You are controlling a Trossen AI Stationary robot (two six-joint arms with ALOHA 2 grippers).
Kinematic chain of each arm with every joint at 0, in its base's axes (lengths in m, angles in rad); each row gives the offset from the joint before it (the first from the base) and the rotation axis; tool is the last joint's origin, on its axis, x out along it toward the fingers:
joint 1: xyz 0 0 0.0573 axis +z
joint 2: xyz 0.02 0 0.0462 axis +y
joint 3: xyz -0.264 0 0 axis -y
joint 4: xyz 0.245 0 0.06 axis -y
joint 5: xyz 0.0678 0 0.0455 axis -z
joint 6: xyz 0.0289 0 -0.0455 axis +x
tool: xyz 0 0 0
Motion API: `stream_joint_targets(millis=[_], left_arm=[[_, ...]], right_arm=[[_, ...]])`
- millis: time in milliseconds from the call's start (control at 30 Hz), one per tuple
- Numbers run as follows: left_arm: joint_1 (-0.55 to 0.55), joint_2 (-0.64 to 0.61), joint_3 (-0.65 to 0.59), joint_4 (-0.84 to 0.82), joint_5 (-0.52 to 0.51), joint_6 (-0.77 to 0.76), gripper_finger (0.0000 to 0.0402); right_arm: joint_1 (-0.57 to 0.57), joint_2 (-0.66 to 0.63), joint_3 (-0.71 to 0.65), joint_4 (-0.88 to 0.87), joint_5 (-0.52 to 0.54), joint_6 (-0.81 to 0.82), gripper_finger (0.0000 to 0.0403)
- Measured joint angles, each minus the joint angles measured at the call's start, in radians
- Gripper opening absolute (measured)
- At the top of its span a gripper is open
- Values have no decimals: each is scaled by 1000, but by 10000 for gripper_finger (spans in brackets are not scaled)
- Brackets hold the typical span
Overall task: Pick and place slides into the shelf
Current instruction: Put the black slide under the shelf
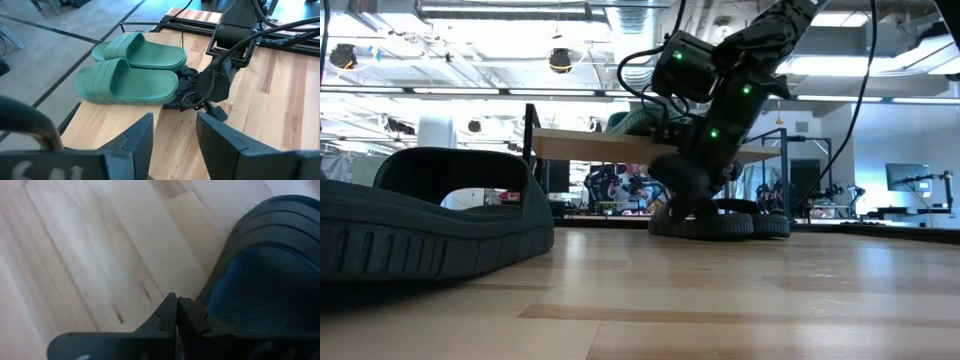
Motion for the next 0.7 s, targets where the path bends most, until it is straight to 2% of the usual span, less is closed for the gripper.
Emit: stream_joint_targets(millis=[367, 700], left_arm=[[0, 0, 0, -14, -4, -11, 139], [0, 0, 0, -14, -4, -21, 139]], right_arm=[[1, -1, 1, -71, 38, 9, 0], [40, -1, -1, 47, 12, -76, 0]])
